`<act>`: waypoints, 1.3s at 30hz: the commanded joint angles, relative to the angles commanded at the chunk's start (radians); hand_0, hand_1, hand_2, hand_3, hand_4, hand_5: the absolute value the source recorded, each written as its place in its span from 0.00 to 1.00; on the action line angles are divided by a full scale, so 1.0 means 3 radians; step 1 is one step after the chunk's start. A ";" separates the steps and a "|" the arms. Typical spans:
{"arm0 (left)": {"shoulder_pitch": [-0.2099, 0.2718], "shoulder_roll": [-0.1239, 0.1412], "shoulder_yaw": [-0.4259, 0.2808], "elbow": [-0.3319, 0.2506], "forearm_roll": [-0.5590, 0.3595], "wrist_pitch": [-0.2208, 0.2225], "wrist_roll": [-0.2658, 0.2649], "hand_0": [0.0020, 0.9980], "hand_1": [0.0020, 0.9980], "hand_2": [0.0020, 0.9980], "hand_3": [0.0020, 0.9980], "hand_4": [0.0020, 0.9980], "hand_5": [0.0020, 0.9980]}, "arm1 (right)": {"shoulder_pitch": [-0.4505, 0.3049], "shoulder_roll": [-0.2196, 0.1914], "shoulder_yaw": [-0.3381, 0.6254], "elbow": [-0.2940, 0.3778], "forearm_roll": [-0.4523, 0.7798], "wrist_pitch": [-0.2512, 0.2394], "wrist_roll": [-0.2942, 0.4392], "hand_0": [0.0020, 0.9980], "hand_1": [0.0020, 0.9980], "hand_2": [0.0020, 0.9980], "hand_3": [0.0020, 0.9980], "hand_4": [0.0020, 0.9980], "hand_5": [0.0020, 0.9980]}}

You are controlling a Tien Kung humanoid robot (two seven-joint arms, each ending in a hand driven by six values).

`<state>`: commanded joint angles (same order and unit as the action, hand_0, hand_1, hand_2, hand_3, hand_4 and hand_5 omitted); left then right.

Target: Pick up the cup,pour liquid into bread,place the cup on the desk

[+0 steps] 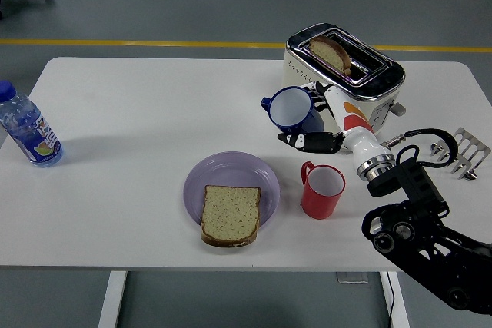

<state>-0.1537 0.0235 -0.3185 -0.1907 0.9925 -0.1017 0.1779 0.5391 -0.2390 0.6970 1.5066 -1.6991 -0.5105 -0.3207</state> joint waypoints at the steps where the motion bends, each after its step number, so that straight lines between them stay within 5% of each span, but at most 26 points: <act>1: -0.0001 0.0000 -0.0004 -0.0001 -0.0001 0.0000 0.0000 0.67 0.74 0.74 0.63 0.39 1.00 | 0.0046 0.0007 -0.0066 -0.0023 -0.0087 0.0008 0.0000 0.28 0.26 0.44 0.55 0.81 0.00; 17: -0.0015 0.0002 -0.0008 -0.0001 -0.0009 0.0001 0.0003 0.67 0.74 0.74 0.63 0.39 1.00 | 0.0613 0.0114 -0.0720 -0.0355 -0.0946 0.0061 0.0027 0.34 0.28 0.46 0.56 0.76 0.00; 39: -0.0016 -0.0001 -0.0002 0.0001 -0.0017 0.0003 0.0001 0.67 0.74 0.74 0.63 0.39 1.00 | 0.1002 0.0058 -0.1211 -0.0675 -0.1653 -0.0141 0.0040 0.51 0.40 0.53 0.56 0.66 0.00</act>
<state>-0.1585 0.0233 -0.3190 -0.1905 0.9874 -0.1007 0.1781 0.8396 -0.2216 0.3336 1.3042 -2.1951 -0.5527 -0.3085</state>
